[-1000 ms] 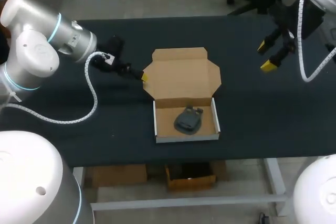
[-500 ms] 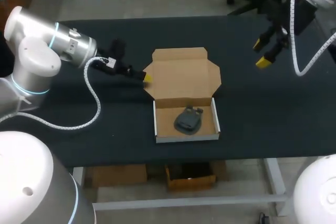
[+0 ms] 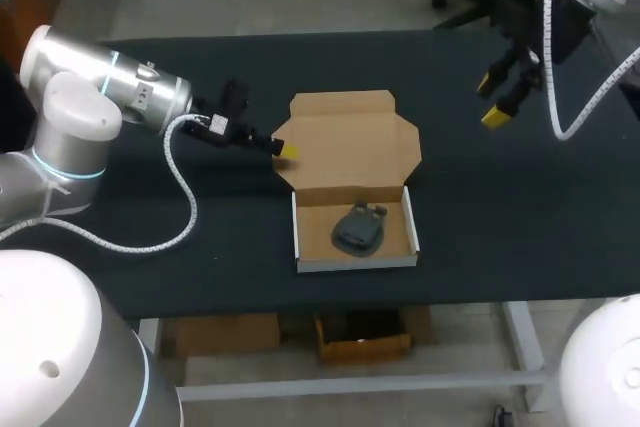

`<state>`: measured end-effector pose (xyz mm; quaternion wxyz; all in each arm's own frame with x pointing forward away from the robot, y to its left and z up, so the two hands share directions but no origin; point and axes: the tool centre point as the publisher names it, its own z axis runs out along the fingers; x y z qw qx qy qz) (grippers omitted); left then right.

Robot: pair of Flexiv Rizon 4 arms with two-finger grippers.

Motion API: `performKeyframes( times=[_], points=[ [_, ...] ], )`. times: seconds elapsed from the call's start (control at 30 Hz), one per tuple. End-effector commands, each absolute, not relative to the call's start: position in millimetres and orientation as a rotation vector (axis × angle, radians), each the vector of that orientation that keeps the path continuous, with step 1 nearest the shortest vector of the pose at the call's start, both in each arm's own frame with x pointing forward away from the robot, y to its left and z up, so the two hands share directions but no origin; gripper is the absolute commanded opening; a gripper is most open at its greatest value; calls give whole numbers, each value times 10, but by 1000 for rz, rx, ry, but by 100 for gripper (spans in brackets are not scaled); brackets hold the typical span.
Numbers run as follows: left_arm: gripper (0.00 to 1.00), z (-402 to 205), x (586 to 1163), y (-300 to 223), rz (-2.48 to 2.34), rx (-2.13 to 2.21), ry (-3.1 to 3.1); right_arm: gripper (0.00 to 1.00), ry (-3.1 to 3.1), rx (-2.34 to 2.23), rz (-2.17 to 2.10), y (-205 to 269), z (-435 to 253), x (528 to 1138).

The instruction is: Assemble the packaging by folding the flat box into shape, placing the metal phone stand inside, and closing the box properly

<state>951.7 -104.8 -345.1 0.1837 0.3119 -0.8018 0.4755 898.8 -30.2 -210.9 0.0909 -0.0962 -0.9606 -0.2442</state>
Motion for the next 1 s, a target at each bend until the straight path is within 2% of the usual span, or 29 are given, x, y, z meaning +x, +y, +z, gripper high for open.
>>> performKeyframes(
  times=[0.03, 0.1, 0.27, 1.0],
  points=[
    [50, -3487, 9555, -1075, 1359, 831, -2239, 100, -2846, -282, -723, -303, -2104, 9019],
    [51, -3481, 9541, -1101, 1371, 805, -2232, 100, -2845, -281, -723, -300, -2106, 9020],
    [44, -3479, 9518, -1140, 1383, 779, -2218, 100, -2845, -282, -722, -298, -2107, 9021],
    [27, -3390, 9374, -1257, 1446, 593, -2267, 100, -2852, -271, -713, -258, -2085, 9012]
  ],
)
